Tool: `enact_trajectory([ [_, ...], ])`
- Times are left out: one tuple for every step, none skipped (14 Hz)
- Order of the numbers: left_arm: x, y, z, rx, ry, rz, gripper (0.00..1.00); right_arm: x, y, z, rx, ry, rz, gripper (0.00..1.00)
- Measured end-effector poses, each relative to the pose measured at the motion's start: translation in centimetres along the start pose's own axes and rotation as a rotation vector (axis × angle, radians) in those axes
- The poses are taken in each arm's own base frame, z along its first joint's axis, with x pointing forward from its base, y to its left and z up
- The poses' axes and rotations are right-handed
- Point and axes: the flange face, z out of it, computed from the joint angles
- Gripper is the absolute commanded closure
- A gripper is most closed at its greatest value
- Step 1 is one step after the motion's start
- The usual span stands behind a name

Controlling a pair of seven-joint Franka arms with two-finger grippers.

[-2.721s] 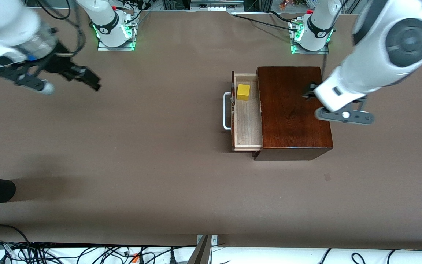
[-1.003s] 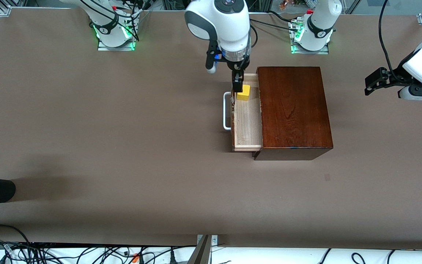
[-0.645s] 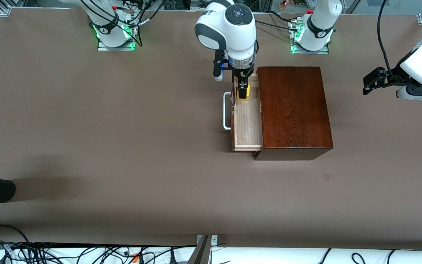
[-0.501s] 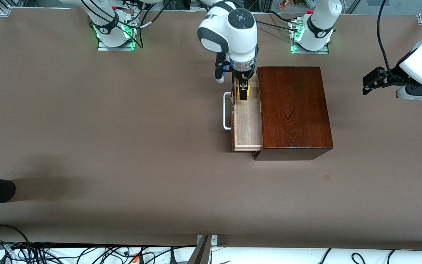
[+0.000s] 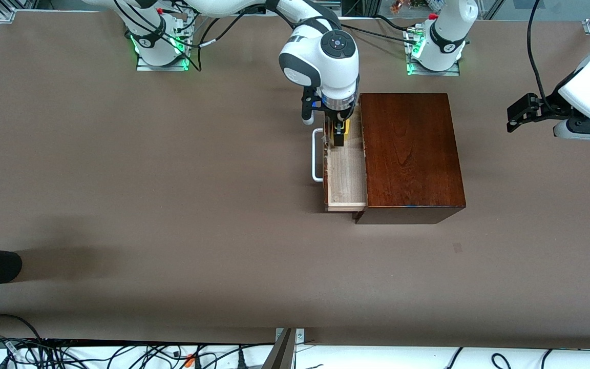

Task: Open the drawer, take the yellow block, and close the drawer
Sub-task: 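Lower the right gripper and grasp the yellow cube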

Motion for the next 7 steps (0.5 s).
enact_trajectory([
  [0.0,0.0,0.0,0.0,0.0,0.0,0.0,0.03,0.01,0.23,-0.002,0.002,0.0,0.0],
  [0.0,0.0,0.0,0.0,0.0,0.0,0.0,0.07,0.03,0.49,-0.004,0.005,0.0,0.07],
  [0.0,0.0,0.0,0.0,0.0,0.0,0.0,0.1,0.04,0.72,-0.007,0.007,0.001,0.34],
  [0.0,0.0,0.0,0.0,0.0,0.0,0.0,0.12,0.05,0.83,-0.008,0.009,0.002,0.63],
  [0.0,0.0,0.0,0.0,0.0,0.0,0.0,0.11,0.05,0.83,-0.007,0.008,0.002,0.84],
  [0.0,0.0,0.0,0.0,0.0,0.0,0.0,0.07,0.01,0.74,-0.006,0.006,0.002,0.89],
  [0.0,0.0,0.0,0.0,0.0,0.0,0.0,0.01,-0.07,0.57,-0.005,0.003,0.003,0.93],
])
